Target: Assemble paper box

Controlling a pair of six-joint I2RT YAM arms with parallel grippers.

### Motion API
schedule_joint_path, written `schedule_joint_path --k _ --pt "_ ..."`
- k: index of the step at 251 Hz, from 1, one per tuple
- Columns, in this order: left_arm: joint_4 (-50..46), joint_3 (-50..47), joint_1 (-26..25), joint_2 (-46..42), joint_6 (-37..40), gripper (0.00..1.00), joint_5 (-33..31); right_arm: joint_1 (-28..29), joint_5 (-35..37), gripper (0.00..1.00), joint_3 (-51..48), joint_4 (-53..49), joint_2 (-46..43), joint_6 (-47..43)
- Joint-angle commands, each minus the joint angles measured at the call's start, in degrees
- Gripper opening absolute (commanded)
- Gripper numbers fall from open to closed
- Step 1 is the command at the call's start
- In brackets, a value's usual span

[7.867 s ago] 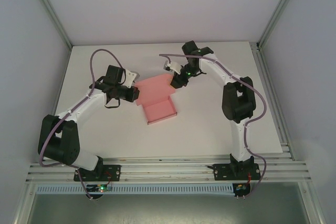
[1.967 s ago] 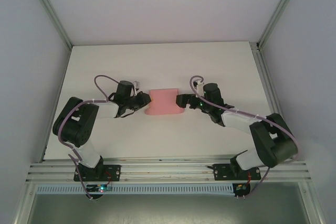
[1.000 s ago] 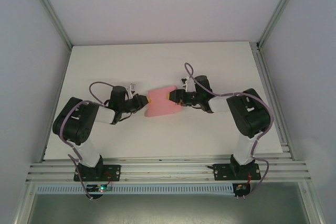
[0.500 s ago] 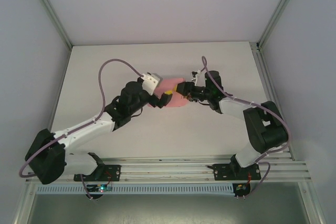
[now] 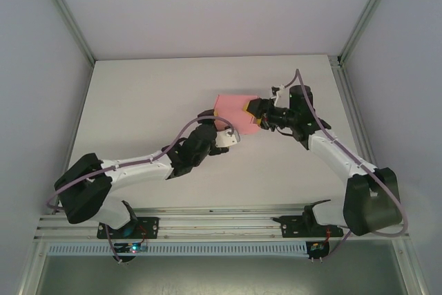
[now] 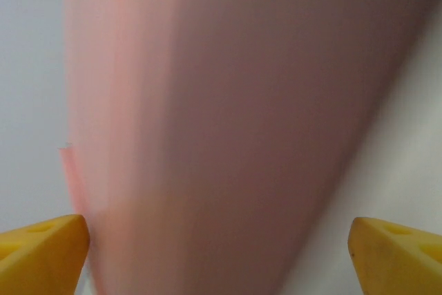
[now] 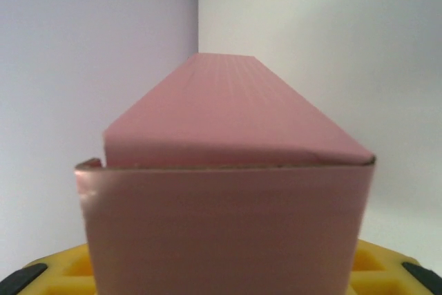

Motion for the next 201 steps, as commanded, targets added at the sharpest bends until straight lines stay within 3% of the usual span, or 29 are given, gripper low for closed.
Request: schedule_joint_path --k 1,17,52,91,142,178,201 --pt "9.5 0.3 -1.0 -0.2 5.1 0.92 -3.9 -0.1 -1.7 0.46 0.6 -7.2 -2.5 2.6" --pt "12.1 -0.7 -1.1 -0.2 5.1 0.88 -2.4 -0.1 -2.3 0.44 0.0 -6.4 -2.6 3.5" --pt "15.7 -2.0 -1.7 0.2 5.3 0.87 0.3 -0.1 -2.0 0.43 -1.0 -5.3 -2.1 7.9" --pt "17.1 -1.8 -1.7 1.4 4.5 0.88 1.0 0.0 -3.5 0.39 -4.0 5.3 -1.6 17.3" --pt "15.9 -1.7 -1.8 0.8 3.6 0.73 0.6 -0.2 -3.2 0.39 -2.8 -0.2 -2.4 15.1" --pt "10.3 -0.6 -1.7 -0.6 1.6 0.62 2.3 -0.3 -4.9 0.50 -3.5 -0.3 -1.8 14.4" --pt "9.9 -1.1 -1.7 -1.3 1.4 0.55 2.6 -0.5 -4.0 0.67 -3.4 -0.3 -1.9 12.2"
